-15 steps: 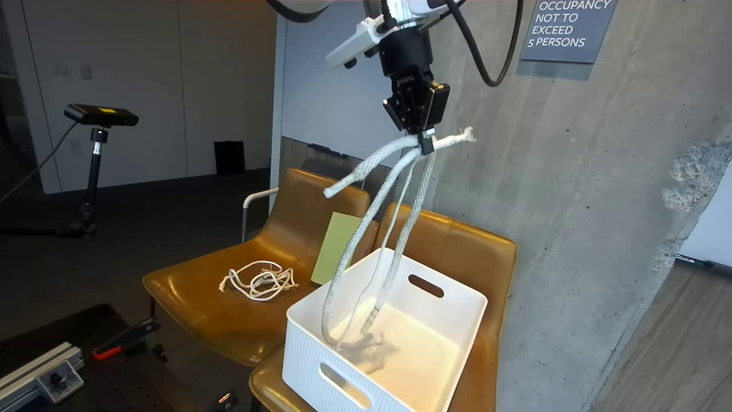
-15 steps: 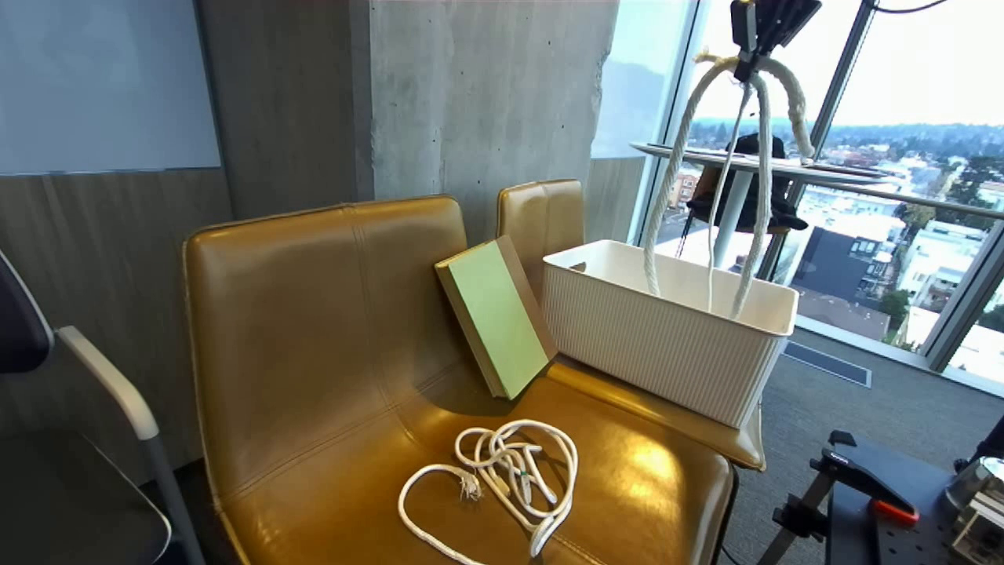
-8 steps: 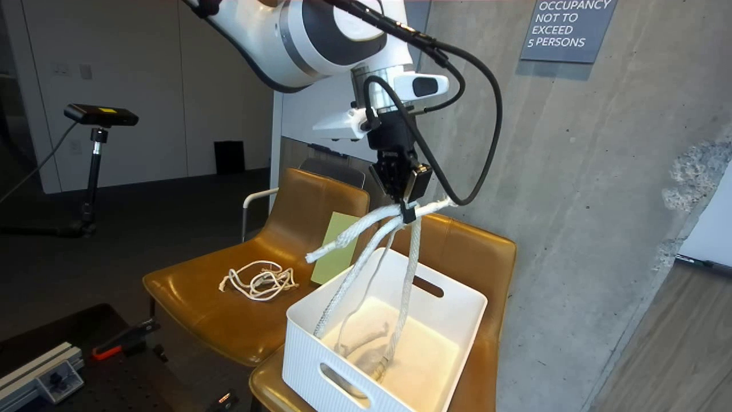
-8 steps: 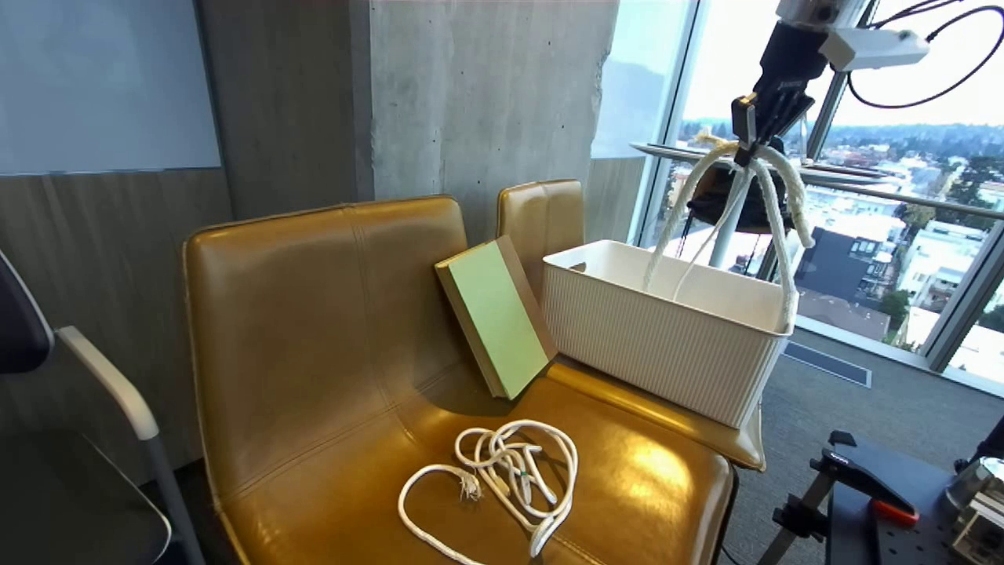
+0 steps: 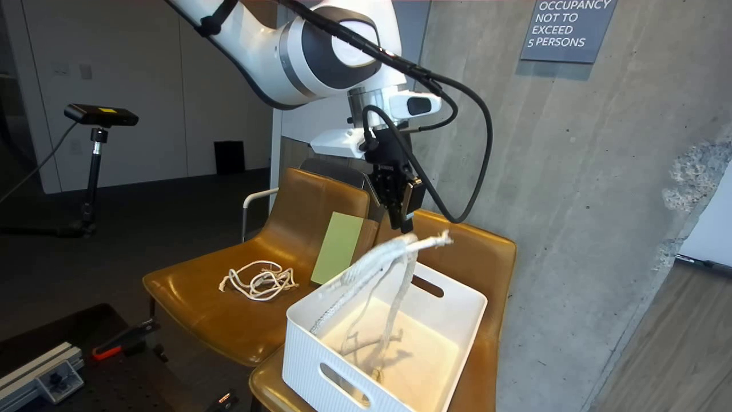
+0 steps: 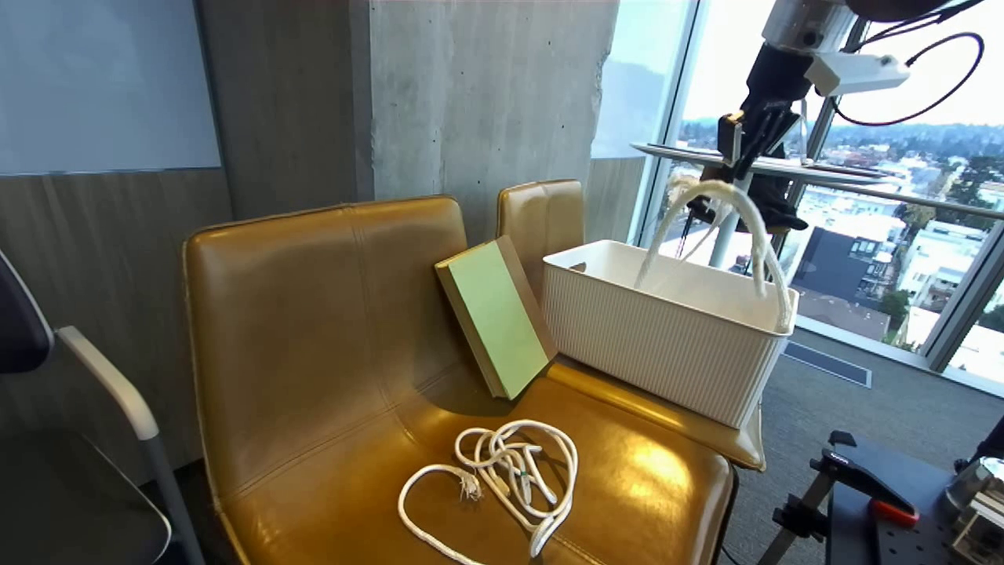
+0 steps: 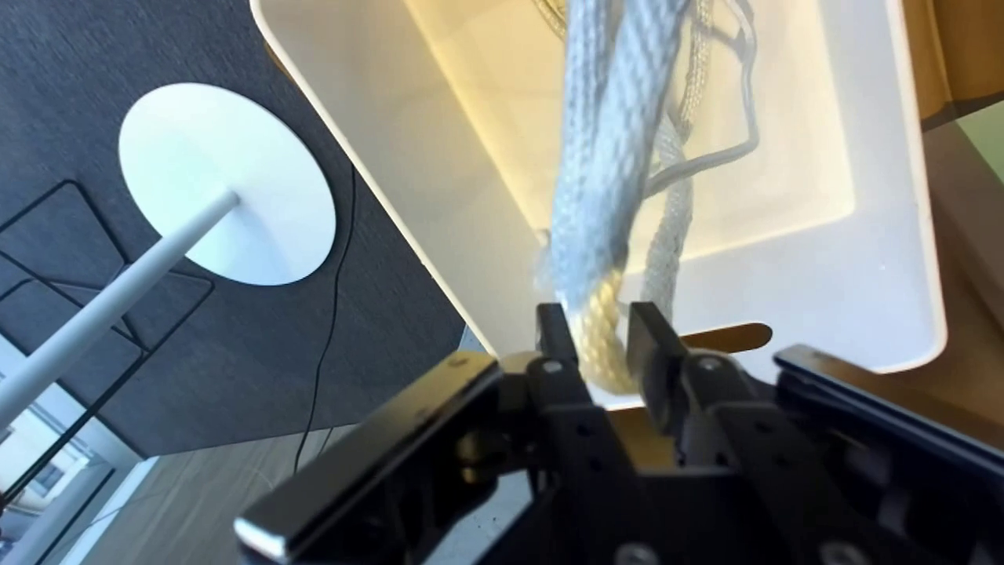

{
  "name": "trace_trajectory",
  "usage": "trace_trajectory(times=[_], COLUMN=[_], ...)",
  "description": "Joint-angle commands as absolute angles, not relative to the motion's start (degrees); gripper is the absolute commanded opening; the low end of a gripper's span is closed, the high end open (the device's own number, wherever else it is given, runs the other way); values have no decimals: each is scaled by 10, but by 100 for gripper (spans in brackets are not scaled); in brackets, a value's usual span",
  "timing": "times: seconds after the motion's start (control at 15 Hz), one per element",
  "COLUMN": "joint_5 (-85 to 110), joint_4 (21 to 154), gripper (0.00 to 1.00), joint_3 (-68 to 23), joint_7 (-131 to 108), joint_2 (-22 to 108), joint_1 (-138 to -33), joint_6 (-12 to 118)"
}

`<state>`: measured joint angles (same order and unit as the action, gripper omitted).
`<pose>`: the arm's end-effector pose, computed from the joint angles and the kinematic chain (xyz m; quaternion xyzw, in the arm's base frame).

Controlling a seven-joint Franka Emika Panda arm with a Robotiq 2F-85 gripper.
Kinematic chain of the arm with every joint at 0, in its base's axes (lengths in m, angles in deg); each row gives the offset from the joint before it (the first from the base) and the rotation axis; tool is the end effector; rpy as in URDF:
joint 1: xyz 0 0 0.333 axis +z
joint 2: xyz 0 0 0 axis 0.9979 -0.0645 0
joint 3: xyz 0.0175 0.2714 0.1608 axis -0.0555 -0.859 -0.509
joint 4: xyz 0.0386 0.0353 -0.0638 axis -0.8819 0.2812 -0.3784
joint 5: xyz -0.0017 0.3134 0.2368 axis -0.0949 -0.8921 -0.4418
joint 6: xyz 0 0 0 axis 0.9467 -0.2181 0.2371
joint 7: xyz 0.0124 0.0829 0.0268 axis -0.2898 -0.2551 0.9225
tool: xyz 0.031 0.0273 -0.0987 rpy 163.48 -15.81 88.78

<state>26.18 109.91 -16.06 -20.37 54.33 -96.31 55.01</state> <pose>0.5626 -0.2059 0.4444 0.9634 -0.1930 0.1337 0.1292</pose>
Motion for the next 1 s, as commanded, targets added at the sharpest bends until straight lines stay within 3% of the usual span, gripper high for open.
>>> trace_trajectory(times=[0.0, 0.4, 0.93], joint_5=[260, 278, 264], joint_4=[1086, 1174, 1270], gripper=[59, 99, 100], joint_3=[-160, -202, -310], joint_7=[-199, -251, -365], joint_2=[548, 621, 620], joint_1=[-956, -907, -822], joint_6=[550, 567, 605])
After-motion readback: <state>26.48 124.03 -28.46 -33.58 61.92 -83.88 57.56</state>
